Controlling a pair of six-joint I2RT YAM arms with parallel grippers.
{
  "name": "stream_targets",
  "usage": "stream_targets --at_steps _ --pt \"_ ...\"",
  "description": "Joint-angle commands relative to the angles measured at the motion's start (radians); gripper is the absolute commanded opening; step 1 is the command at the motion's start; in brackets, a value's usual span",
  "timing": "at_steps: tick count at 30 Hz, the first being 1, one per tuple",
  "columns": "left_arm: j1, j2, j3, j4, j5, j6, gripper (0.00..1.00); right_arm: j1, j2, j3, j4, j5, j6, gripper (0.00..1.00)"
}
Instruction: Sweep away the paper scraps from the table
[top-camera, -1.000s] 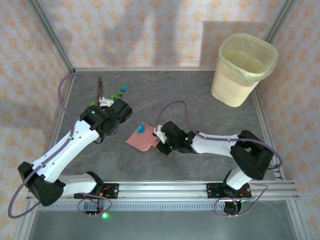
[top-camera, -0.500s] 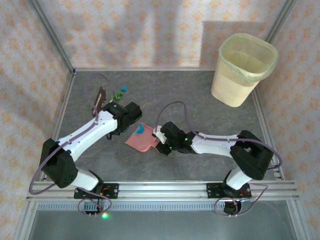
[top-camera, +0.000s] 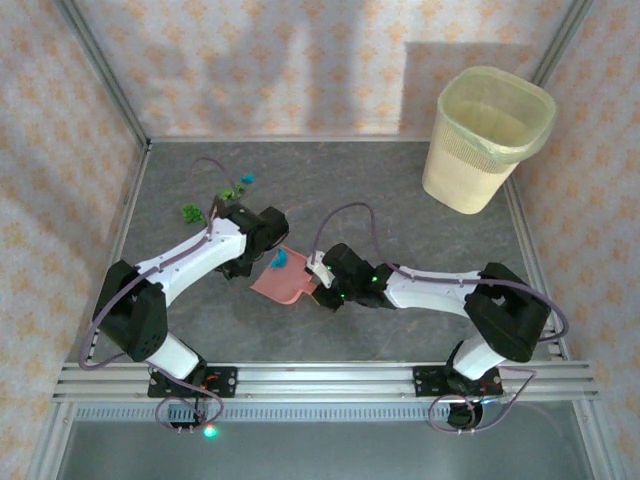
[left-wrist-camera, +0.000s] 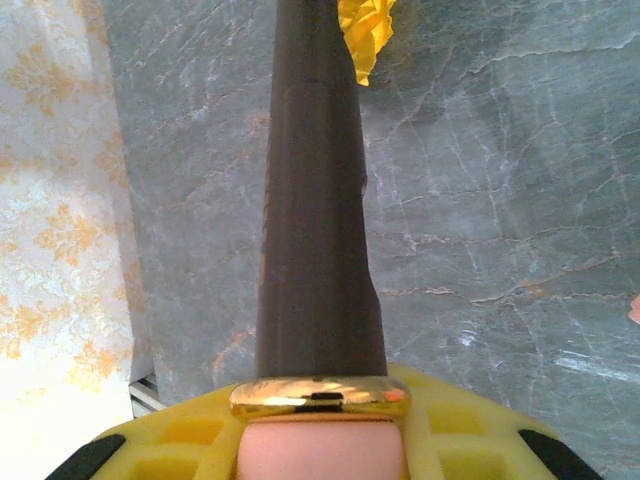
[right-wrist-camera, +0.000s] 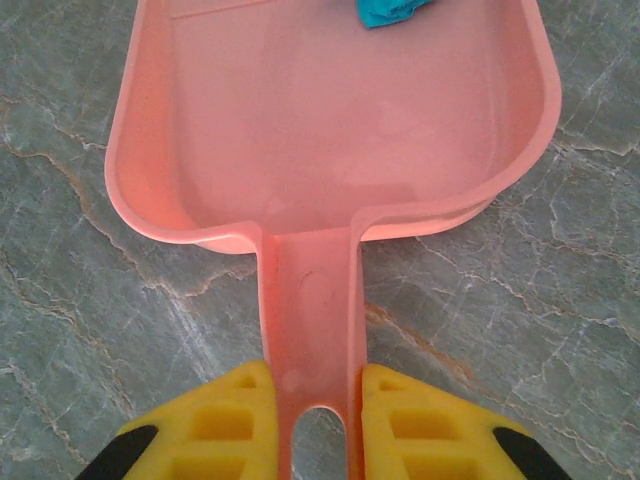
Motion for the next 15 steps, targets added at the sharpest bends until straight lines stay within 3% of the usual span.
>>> stream_targets --at_steps 1,7,15 --pt "0.009 -0.013 -0.015 0.028 0.081 0.033 0.0 0.009 -0.037 -0.016 -0.004 0.01 -0.016 0.0" --pt "-0.032 -0.044 -0.034 0.074 0.252 0.082 0.0 0.008 -0.017 -0.009 -0.005 0.007 -0.014 0.0" --pt "-0.166 -0.05 -0.037 0.083 0.334 0.07 0.0 0.009 0.016 0.007 -0.017 0.044 -0.003 0.0"
